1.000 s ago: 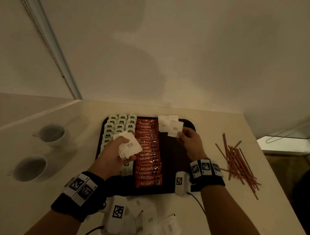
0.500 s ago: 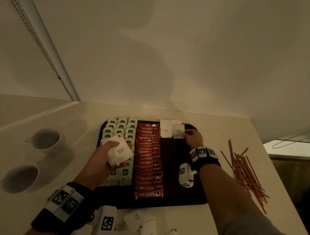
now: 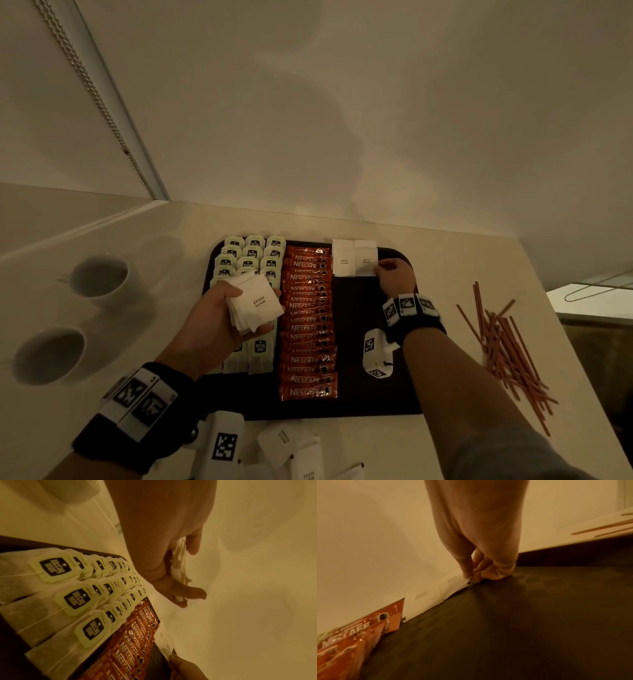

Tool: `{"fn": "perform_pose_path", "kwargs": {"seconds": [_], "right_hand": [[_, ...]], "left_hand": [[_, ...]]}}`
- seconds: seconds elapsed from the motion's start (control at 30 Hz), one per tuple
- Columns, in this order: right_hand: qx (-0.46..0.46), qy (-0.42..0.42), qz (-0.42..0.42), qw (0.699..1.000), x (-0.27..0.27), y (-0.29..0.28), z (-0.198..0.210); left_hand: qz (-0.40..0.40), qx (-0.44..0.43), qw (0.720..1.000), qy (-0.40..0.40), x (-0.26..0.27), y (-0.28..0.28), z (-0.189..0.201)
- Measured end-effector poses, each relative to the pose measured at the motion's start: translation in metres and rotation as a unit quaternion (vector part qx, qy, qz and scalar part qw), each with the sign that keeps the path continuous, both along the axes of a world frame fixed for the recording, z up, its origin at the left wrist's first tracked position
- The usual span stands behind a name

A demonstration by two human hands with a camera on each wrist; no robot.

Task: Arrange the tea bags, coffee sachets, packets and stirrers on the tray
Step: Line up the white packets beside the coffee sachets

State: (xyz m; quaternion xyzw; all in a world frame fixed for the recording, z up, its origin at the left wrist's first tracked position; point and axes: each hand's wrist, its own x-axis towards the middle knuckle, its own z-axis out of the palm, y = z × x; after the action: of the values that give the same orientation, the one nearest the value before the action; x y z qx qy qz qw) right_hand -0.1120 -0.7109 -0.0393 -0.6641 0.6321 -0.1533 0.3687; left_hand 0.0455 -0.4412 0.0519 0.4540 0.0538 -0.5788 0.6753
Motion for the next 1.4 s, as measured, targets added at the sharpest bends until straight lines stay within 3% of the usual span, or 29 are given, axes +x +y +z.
{"fn": "perform_pose_path", "kwargs": {"seconds": [0.13,0.23,0.3,0.4,0.5,0.6,0.73,0.83,0.93,1.03,1.23,1.4], "right_hand": [[-0.011,-0.011,-0.014,1.0,0.003,0.001,0.004],[-0.031,-0.104,0.01,0.994,0.015,0.018,0.027],[0.027,-0.163,0.135,0.977,0.025,0.044,0.055],[0.178,-0.201,0.333,0.904,0.035,0.088,0.089],[0.188,-0.185,0.4,0.878,0.041,0.114,0.101],[0.161,-0.216,0.378,0.886,0.041,0.118,0.105],[0.12,-0.286,0.3,0.902,0.045,0.112,0.113],[0.058,-0.253,0.328,0.908,0.05,0.11,0.117],[0.011,-0.241,0.377,0.894,0.05,0.111,0.121],[0.049,-0.282,0.33,0.9,0.045,0.113,0.12],[0.143,-0.264,0.28,0.912,0.024,0.119,0.093],[0.19,-0.317,0.085,0.925,0.001,0.079,0.058]], "left_hand": [[0.026,-0.002,1.0,0.002,-0.001,-0.003,0.002],[0.05,0.016,0.998,-0.021,-0.002,-0.01,0.008],[0.068,0.024,0.997,-0.042,-0.005,-0.015,0.013],[0.086,0.009,0.992,-0.094,-0.007,-0.02,0.015],[0.08,0.007,0.982,-0.169,-0.007,-0.021,0.014],[0.081,0.021,0.971,-0.223,-0.005,-0.019,0.009],[0.011,0.04,0.966,-0.253,-0.006,-0.017,0.004],[0.0,0.032,0.968,-0.248,-0.007,-0.018,0.005],[-0.002,0.033,0.967,-0.254,-0.01,-0.021,0.007],[0.024,0.039,0.97,-0.24,-0.012,-0.022,0.006],[0.035,0.055,0.971,-0.23,-0.013,-0.021,-0.001],[0.04,0.044,0.994,-0.096,-0.006,-0.014,-0.005]]}}
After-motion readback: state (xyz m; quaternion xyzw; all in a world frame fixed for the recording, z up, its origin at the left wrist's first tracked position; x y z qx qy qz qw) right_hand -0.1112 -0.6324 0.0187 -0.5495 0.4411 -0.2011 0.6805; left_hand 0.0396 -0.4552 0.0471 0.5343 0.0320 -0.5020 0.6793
